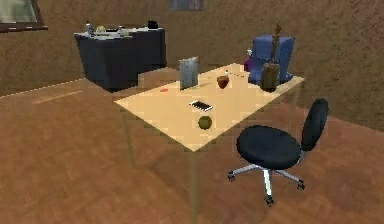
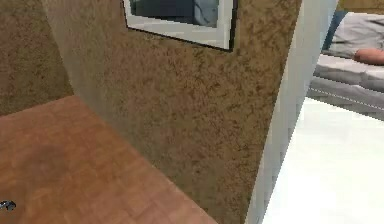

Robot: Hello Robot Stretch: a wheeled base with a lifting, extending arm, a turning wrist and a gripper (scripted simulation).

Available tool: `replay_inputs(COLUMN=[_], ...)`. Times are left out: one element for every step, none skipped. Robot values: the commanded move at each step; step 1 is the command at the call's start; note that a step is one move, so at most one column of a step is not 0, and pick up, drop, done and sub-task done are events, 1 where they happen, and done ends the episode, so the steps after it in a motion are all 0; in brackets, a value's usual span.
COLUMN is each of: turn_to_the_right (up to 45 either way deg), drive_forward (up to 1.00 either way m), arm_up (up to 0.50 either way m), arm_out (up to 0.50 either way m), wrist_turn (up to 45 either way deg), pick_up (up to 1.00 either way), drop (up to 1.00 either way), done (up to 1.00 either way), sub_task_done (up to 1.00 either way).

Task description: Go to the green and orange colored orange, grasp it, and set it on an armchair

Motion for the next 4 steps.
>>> replay_inputs(turn_to_the_right=[39.0, 0.0, -45.0, -45.0], drive_forward=[0.00, 0.35, 0.00, 0.00], arm_up=[0.00, 0.00, 0.00, 0.00], arm_out=[0.00, 0.00, 0.00, 0.00], wrist_turn=[0.0, 0.0, 0.0, 0.0], pick_up=[0.00, 0.00, 0.00, 0.00], drop=[0.00, 0.00, 0.00, 0.00], done=[0.00, 0.00, 0.00, 0.00], sub_task_done=[0.00, 0.00, 0.00, 0.00])
